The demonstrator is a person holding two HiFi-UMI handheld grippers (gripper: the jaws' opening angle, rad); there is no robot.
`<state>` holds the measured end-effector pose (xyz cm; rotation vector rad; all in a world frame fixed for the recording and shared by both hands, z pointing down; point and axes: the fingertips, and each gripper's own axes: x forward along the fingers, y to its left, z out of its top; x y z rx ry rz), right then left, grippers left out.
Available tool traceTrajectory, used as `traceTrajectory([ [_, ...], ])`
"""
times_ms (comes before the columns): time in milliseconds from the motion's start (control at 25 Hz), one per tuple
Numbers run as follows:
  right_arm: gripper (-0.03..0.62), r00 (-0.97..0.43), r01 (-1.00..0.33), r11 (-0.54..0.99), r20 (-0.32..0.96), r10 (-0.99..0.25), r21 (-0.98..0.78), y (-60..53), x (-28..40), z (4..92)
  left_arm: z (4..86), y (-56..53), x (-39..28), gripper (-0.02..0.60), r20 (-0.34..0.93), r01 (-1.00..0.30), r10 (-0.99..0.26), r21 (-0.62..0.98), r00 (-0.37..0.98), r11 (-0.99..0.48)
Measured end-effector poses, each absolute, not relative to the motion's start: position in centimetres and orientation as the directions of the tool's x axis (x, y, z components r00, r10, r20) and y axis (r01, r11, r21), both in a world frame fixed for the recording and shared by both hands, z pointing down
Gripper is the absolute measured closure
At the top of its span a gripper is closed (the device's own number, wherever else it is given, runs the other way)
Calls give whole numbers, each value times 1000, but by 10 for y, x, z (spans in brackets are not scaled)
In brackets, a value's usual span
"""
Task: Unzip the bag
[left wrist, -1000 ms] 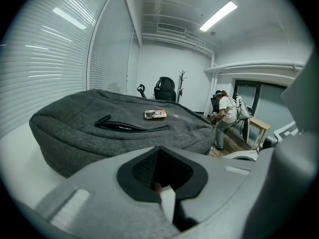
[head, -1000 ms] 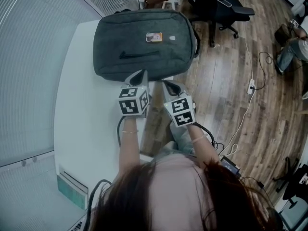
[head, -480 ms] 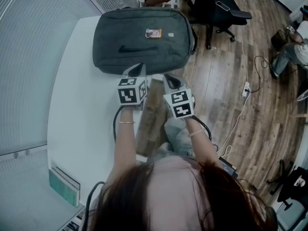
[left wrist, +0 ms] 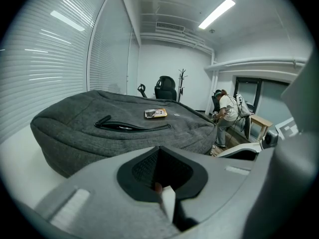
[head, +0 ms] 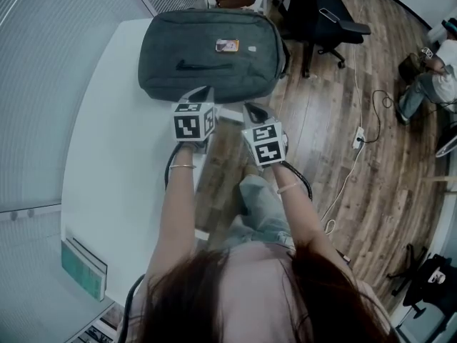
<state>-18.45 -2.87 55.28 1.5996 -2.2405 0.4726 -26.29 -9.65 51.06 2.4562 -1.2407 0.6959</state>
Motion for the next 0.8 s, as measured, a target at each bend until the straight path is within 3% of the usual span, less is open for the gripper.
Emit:
traceTrajectory([
  [800, 588, -374, -922, 374, 473, -798, -99, -30, -146, 553, 510, -97, -261, 574, 543, -821, -678, 40, 496, -570],
])
